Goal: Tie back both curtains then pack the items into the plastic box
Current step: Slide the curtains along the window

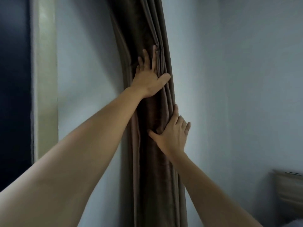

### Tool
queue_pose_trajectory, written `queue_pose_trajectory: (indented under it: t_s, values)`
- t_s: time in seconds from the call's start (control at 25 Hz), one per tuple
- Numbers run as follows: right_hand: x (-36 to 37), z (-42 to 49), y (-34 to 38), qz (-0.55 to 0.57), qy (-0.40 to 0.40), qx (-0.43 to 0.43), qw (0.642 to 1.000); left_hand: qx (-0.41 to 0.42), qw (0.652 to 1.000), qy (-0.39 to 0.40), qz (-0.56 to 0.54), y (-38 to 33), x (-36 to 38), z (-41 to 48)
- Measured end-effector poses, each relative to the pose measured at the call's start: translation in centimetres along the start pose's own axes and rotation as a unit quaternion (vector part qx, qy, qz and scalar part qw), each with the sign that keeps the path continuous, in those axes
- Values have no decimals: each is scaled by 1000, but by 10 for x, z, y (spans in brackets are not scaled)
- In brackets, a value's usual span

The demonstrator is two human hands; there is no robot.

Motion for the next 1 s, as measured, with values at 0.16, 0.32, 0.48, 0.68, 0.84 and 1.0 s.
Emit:
queue_pose_trajectory:
  t_s: [0.16,0.32,0.48,0.68,0.84,1.0]
  values:
    - [-5,-16,-3,203,104,-110,967,-11,999,-26,25,8,-5,-30]
    - [-14,-53,14,391,275,-226,849,-47,997,-55,-9,17,-28,-93]
    - [-24,-81,39,455,343,-318,758,-114,989,-46,-86,9,-49,-151]
    - [-21,-95,59,550,404,-323,656,-164,980,-64,-91,-4,-73,-199]
    - [-12,-112,70,543,377,-294,691,-208,962,-103,-141,-2,-79,-242]
    - [-11,-130,76,517,368,-277,721,-265,945,-148,-118,-13,-73,-295]
Point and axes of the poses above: each hand's wrist, its own z-axis towards the middle knuckle, its own x-axis out of the palm, y = z × x, the point moved 3 cm from there along z, towards the middle knuckle, and after that the axes turned 14 degrees about y, right-handed, at the moved point
